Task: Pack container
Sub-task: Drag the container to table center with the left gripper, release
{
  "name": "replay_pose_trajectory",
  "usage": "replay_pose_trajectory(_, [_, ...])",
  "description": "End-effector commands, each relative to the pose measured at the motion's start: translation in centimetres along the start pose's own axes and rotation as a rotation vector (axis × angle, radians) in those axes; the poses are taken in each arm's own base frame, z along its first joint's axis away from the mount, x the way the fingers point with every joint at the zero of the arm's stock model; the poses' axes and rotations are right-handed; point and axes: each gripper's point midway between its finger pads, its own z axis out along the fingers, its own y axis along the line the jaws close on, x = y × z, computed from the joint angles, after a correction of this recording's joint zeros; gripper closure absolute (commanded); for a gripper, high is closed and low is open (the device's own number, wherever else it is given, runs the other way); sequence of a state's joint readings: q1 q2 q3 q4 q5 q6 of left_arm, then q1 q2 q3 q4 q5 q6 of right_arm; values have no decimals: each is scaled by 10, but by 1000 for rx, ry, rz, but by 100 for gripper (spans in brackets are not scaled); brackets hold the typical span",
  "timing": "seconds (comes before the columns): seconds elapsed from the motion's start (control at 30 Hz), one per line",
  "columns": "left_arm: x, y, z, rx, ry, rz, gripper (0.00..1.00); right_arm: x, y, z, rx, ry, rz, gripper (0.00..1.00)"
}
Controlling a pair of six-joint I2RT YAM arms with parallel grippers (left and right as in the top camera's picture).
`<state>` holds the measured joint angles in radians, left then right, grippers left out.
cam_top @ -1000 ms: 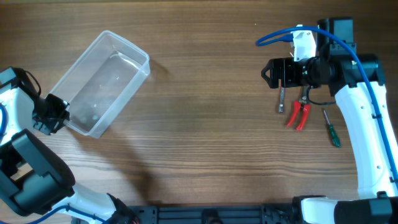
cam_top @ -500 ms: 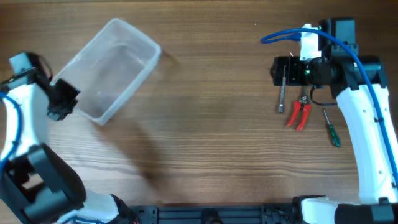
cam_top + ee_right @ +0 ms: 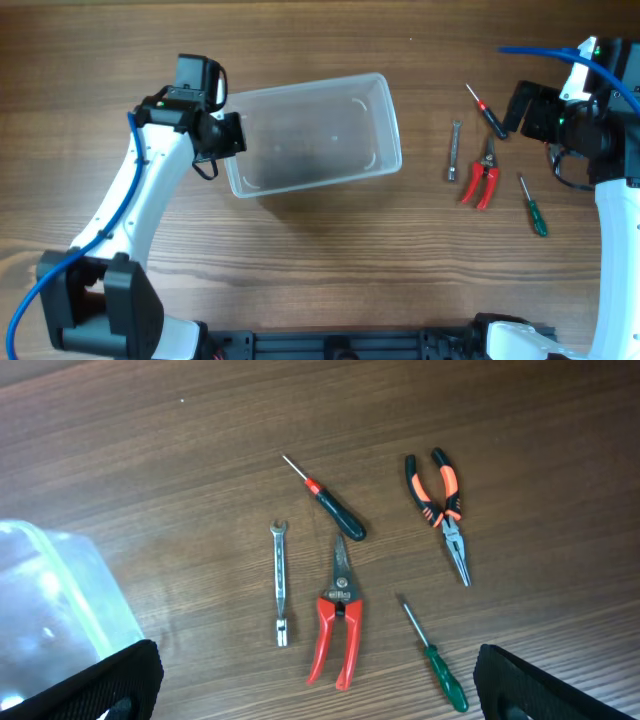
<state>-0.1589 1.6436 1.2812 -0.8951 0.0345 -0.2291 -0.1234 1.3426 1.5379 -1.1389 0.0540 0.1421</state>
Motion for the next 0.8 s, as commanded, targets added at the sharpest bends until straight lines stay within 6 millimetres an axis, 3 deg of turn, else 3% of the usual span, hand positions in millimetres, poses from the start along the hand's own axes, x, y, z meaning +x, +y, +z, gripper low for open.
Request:
replay_pose_trajectory(0.0, [-5, 0, 23, -14, 28, 69, 96, -3, -4, -3, 21, -9, 16, 0])
replay_pose_trajectory(0.2, [-2, 1, 63, -21, 85, 116, 96, -1, -4, -3, 22, -1, 16, 0])
replay_pose_trajectory(0.37, [-15, -1, 69, -14, 37, 143, 95, 2, -5, -3, 24, 13, 15, 0])
replay_pose_trajectory(0.53, [-24, -4, 69, -5, -2, 144, 86, 3, -4, -3, 20, 15, 16, 0])
replay_pose_trajectory(0.6, [-25, -4, 69, -5, -6, 144, 64, 3, -4, -3, 20, 14, 15, 0])
replay_pose_trajectory(0.77, [-29, -6, 62, 0, -25, 145, 21, 3, -4, -3, 17, 15, 15, 0])
